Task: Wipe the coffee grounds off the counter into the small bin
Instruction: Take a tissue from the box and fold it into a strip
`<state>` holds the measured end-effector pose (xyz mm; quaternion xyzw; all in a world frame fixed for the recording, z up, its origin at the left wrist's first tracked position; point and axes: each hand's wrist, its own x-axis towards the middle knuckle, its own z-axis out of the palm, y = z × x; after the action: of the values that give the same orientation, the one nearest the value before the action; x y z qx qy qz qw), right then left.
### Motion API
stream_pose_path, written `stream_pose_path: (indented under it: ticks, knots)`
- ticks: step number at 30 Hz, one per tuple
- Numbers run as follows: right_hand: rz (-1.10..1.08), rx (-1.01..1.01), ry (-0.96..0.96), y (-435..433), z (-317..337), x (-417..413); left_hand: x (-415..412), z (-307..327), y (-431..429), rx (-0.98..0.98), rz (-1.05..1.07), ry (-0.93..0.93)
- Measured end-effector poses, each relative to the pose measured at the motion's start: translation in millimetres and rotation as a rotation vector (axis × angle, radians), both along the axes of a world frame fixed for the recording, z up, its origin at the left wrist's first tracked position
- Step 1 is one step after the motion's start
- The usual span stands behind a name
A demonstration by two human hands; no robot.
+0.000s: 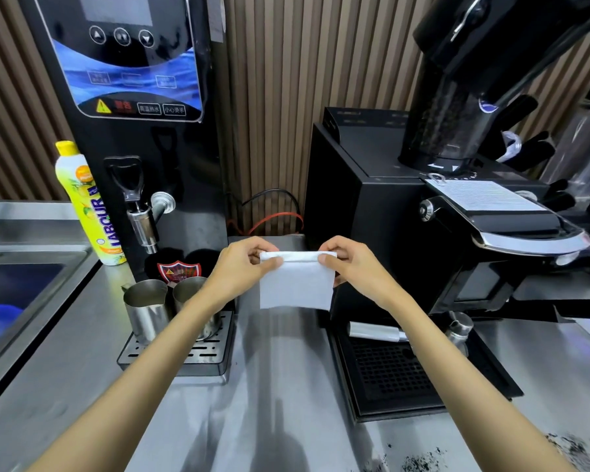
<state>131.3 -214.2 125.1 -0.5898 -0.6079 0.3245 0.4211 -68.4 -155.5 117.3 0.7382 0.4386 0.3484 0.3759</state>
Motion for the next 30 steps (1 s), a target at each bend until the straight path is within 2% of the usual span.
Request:
stream_pose_path:
  ticks: [3, 8, 12, 19, 22, 25, 30]
  knots:
    - [0.025, 0.012, 0.025, -2, 0, -1, -3, -1, 0, -0.013, -0.064, 0.015]
    - [0.098, 0.020, 0.296, -6, 8, 2, -6, 2, -7, -0.359, -0.258, -0.414]
    - [0.168, 0.010, 0.384, -7, 15, 3, -7, 5, -11, -0.489, -0.295, -0.527]
    - [0.097, 0.072, 0.146, -7, 16, 3, -9, 4, -7, -0.353, -0.223, -0.430]
    - [0.036, 0.056, 0.004, -3, 11, 3, -7, -1, -4, -0.298, -0.139, -0.319]
    - [-0.018, 0.051, -0.050, -1, 8, 5, -5, -5, -1, -0.209, -0.060, -0.168]
    - [0.028, 0.020, -0.092, -5, 6, 7, -1, -6, -4, -0.148, -0.164, -0.146]
